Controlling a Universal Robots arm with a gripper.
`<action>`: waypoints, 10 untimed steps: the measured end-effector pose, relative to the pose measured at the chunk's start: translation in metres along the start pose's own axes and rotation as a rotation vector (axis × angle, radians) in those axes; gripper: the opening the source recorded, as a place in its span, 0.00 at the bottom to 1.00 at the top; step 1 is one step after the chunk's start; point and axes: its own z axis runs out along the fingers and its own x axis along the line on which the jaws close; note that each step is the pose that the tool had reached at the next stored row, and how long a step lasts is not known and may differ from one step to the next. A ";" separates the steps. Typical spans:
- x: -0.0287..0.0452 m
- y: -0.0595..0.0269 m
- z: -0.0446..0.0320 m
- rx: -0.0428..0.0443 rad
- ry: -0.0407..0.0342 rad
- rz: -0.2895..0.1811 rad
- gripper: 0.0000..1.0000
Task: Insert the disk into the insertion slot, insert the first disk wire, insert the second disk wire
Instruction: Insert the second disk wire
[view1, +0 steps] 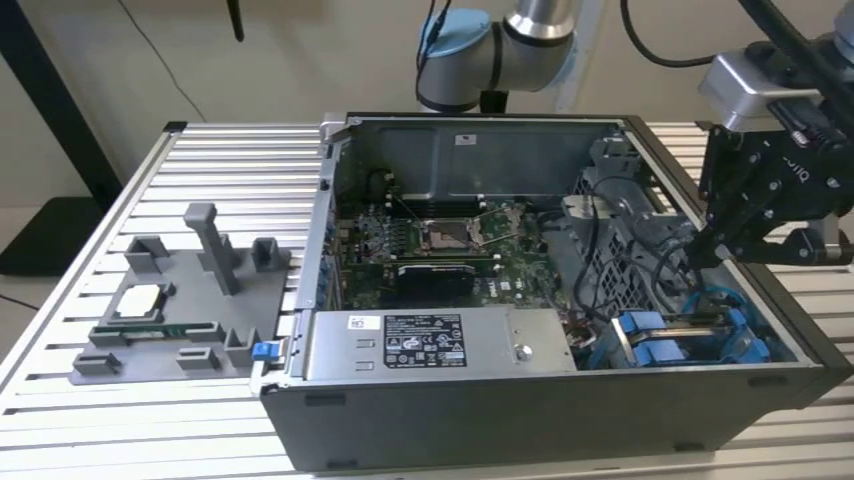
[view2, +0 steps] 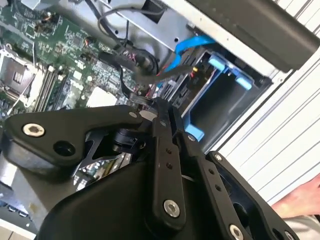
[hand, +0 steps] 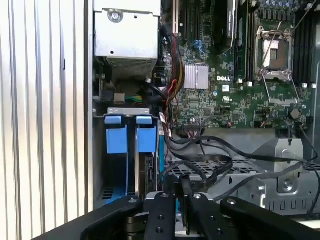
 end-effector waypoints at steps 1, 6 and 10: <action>0.0019 0.0026 0.0001 0.0027 -0.0002 0.000 0.00; 0.0093 0.0119 0.0019 0.0397 -0.0007 -0.006 0.00; 0.0127 0.0202 0.0038 0.0748 -0.0011 -0.012 0.00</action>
